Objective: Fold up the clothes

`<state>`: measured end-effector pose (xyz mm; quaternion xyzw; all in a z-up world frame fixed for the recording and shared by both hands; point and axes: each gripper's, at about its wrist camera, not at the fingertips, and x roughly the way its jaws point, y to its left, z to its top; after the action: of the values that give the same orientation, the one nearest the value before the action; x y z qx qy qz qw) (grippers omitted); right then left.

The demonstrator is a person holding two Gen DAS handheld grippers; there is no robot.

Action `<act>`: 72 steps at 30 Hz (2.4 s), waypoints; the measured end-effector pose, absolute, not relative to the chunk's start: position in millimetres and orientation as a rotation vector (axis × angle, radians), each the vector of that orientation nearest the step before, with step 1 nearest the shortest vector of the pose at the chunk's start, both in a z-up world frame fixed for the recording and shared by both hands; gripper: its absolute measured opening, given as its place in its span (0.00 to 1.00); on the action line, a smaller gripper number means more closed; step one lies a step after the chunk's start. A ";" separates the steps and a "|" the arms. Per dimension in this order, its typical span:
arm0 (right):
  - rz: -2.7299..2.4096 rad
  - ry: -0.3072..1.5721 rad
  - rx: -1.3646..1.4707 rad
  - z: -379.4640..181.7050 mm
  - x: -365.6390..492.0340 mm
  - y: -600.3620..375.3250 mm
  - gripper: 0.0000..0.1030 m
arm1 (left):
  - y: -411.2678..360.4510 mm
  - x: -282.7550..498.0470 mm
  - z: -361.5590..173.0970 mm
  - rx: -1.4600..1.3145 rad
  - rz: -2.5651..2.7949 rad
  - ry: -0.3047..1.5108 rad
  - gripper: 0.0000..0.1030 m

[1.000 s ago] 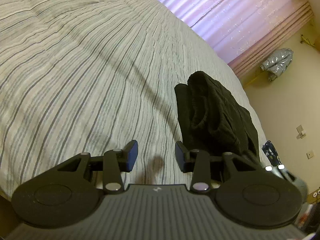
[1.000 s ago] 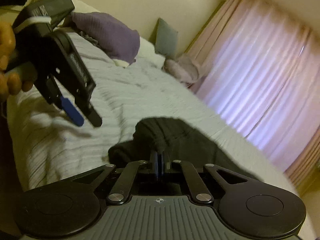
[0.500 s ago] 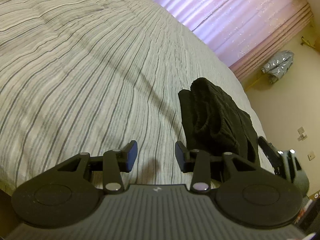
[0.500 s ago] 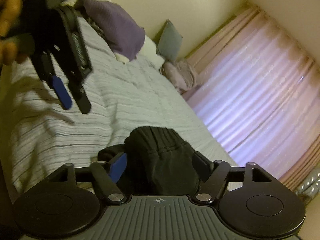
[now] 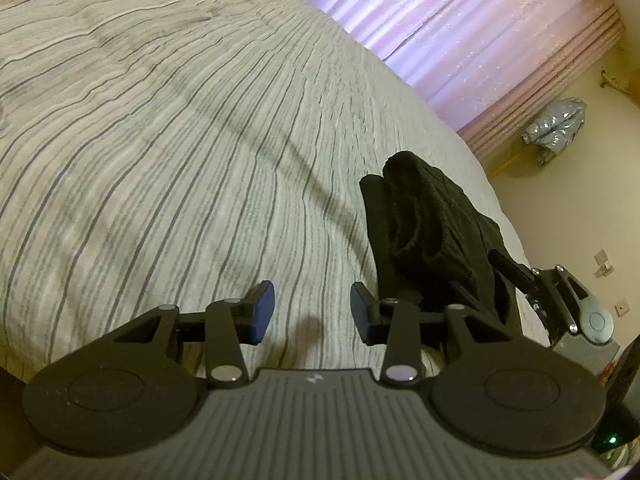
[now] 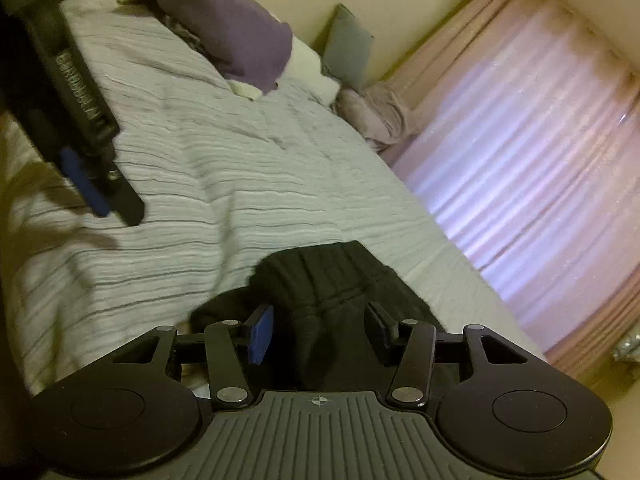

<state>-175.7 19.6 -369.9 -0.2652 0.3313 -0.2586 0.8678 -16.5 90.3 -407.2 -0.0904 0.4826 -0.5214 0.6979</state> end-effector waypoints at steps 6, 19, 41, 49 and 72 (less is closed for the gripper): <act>-0.507 0.738 -0.586 -380.6 -175.7 24.4 0.49 | 90.3 -19.3 -405.5 -0.204 -1.178 1.074 0.35; -0.540 0.745 -0.522 -376.5 -175.7 17.5 0.48 | 91.8 -17.8 -405.5 -0.206 -1.168 1.078 0.35; -0.495 0.649 -0.601 -379.9 -199.3 35.5 0.16 | 92.1 -20.5 -404.5 -0.213 -1.178 1.080 0.35; -0.500 0.684 -0.652 -390.4 -192.7 41.4 0.16 | 93.7 -21.3 -401.7 -0.214 -1.175 1.077 0.35; -0.888 0.496 0.288 -342.8 -347.0 -52.2 0.32 | -9.3 -113.5 -361.5 0.267 -1.298 0.698 0.11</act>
<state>-347.0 -52.2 -342.8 0.1372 0.2365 -0.4234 0.8637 -113.5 -9.3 -361.5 0.1214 0.3173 -0.5898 0.7326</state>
